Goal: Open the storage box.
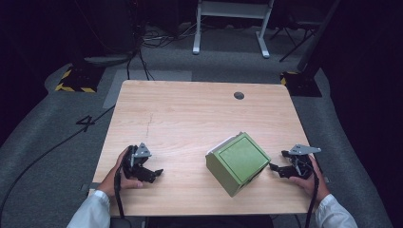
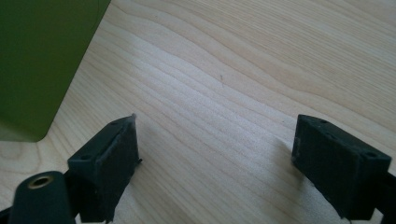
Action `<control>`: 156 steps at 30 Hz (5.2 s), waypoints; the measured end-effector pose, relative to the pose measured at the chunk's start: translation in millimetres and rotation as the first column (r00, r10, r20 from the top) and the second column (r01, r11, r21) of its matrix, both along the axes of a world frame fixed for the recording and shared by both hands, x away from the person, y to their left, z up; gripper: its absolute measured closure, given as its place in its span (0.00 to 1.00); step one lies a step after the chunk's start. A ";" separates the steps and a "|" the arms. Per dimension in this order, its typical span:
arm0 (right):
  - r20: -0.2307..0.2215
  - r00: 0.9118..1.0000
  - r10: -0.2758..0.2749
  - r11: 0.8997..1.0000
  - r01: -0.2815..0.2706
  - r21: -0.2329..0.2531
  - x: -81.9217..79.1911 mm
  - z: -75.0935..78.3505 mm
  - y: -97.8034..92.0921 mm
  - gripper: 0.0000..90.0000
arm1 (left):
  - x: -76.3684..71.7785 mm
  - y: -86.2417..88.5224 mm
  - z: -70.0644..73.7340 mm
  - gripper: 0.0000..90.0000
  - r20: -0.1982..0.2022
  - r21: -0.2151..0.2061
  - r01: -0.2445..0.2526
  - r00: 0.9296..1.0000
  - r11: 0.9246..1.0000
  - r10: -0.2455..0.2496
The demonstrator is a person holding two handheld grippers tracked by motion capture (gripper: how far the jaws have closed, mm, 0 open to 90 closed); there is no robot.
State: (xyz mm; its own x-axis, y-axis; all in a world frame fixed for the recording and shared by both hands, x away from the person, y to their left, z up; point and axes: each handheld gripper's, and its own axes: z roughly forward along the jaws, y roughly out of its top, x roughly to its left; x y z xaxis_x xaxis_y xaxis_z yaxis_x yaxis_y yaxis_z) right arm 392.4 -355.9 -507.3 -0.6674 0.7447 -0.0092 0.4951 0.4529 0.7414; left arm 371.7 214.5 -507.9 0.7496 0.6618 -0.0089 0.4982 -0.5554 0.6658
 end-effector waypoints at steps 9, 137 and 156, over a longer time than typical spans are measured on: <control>0.000 1.000 0.000 1.000 0.000 0.000 0.1 0.0 0.1 0.16 | 13.8 -15.9 9.6 0.26 -0.020 -0.035 0.045 0.999 0.998 -0.046; 0.001 1.000 -0.002 1.000 0.002 -0.001 -0.1 0.0 0.2 0.16 | 109.3 -100.7 36.4 0.59 -0.020 -0.145 0.203 0.978 0.969 -0.208; 0.001 1.000 -0.002 1.000 0.002 -0.002 -0.1 0.0 0.2 0.16 | 99.4 -87.9 60.7 0.55 0.070 -0.132 0.158 0.986 0.979 -0.150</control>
State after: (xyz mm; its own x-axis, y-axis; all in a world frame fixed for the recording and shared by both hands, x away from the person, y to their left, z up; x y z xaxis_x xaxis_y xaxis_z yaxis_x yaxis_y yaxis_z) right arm 392.4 -355.8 -507.2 -0.6657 0.7462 -0.0114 0.4956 0.4534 0.7408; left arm 471.1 126.6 -447.2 0.8442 0.5342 -0.0441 0.3715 -0.5239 0.7665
